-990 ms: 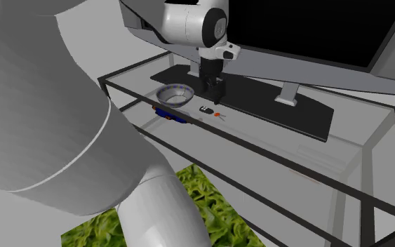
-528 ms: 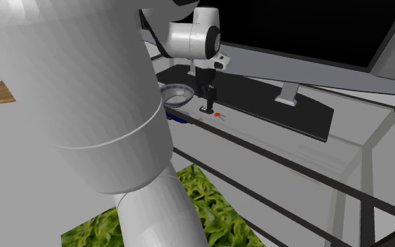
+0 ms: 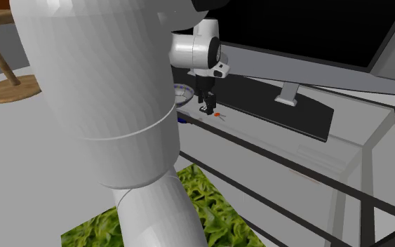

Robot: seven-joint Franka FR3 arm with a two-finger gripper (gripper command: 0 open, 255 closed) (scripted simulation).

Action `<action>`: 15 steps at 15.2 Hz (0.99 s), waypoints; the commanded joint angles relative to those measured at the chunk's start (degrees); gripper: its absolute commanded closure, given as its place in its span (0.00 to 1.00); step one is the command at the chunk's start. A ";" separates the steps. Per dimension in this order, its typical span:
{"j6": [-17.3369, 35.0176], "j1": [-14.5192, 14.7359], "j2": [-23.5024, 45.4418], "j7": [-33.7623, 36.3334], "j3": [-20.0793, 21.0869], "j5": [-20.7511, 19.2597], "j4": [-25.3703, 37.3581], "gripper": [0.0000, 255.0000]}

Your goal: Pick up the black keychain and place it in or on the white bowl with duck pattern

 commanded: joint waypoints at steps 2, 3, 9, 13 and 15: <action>0.12 0.00 0.15 0.13 0.01 -0.17 -0.01 0.00; 0.12 0.00 0.15 0.13 0.01 -0.17 -0.01 0.00; 0.11 0.00 0.14 0.12 0.01 -0.16 -0.01 1.00; 0.11 0.00 0.14 0.12 0.01 -0.16 -0.01 1.00; 0.11 0.00 0.14 0.12 0.01 -0.16 -0.01 1.00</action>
